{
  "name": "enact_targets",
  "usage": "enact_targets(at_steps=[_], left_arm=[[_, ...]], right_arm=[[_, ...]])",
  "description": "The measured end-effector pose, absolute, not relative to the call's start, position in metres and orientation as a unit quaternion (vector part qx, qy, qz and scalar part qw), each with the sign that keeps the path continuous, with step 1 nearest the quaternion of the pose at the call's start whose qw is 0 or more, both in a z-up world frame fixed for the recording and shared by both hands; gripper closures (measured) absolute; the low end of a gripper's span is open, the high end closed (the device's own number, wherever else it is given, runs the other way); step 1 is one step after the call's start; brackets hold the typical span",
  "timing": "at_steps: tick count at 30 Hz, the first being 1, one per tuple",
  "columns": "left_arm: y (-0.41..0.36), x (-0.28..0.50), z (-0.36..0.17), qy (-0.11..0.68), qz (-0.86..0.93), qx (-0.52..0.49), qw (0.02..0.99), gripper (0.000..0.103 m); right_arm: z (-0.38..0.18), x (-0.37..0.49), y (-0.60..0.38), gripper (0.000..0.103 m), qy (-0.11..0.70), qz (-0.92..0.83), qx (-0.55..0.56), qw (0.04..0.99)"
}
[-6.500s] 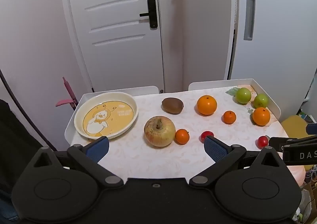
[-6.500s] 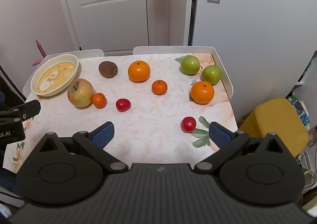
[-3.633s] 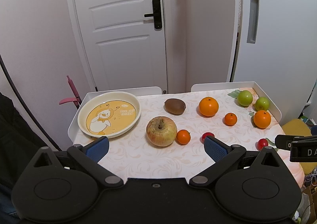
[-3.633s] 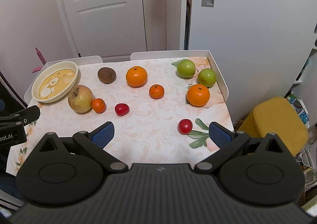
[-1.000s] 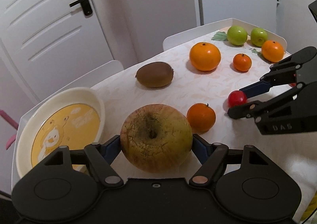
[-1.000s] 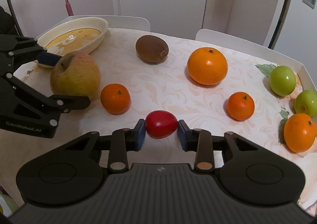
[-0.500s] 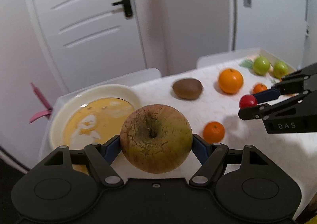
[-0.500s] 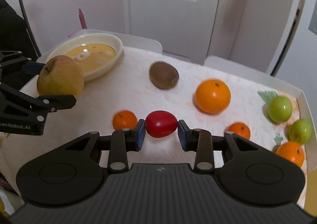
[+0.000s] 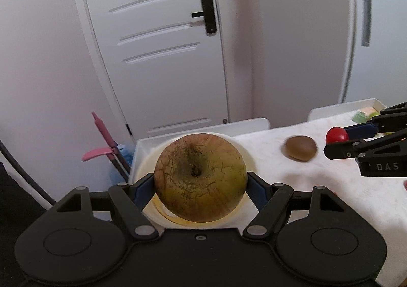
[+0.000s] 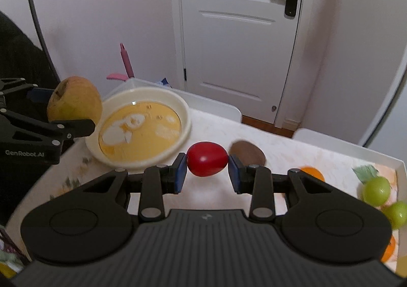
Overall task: Organize fruits
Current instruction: 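Carry the apple and tomato to the duck plate and release both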
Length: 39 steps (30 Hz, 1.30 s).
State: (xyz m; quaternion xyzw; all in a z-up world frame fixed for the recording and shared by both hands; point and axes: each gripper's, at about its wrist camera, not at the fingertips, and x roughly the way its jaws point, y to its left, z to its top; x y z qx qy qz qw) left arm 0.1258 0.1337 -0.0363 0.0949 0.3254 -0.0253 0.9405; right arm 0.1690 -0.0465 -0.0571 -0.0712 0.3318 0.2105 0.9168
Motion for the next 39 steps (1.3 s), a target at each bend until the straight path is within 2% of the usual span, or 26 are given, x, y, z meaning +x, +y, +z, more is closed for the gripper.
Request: enact_targets(at_steps=[9, 17, 24, 35, 36, 37, 39], left_arm=[[0.167, 0.182, -0.044, 0.336, -0.033, 0.094, 0.936, 0.024], [0.178, 0.222, -0.077, 0.355, -0.054, 0.120, 0.926, 0.024], [0.174, 0.244, -0.107, 0.370, -0.068, 0.144, 0.915, 0.024], [0.166, 0.257, -0.126, 0.372, -0.076, 0.158, 0.912, 0.023], [0.166, 0.256, -0.127, 0.370, -0.075, 0.161, 0.912, 0.020], [0.166, 0.256, -0.126, 0.370, -0.072, 0.168, 0.911, 0.011], [0.165, 0.248, -0.121, 0.362, -0.073, 0.171, 0.914, 0.001]], right_arm=[[-0.057, 0.213, -0.002, 0.053, 0.338, 0.199, -0.048, 0.919], [-0.072, 0.248, 0.023, 0.053, 0.352, 0.176, -0.037, 0.919], [-0.089, 0.263, 0.030, 0.053, 0.369, 0.159, -0.030, 0.915], [-0.093, 0.271, 0.026, 0.053, 0.381, 0.149, -0.028, 0.912], [-0.093, 0.272, 0.026, 0.053, 0.380, 0.150, -0.029, 0.912], [-0.090, 0.273, 0.026, 0.053, 0.380, 0.151, -0.029, 0.912], [-0.087, 0.273, 0.025, 0.053, 0.379, 0.155, -0.031, 0.912]])
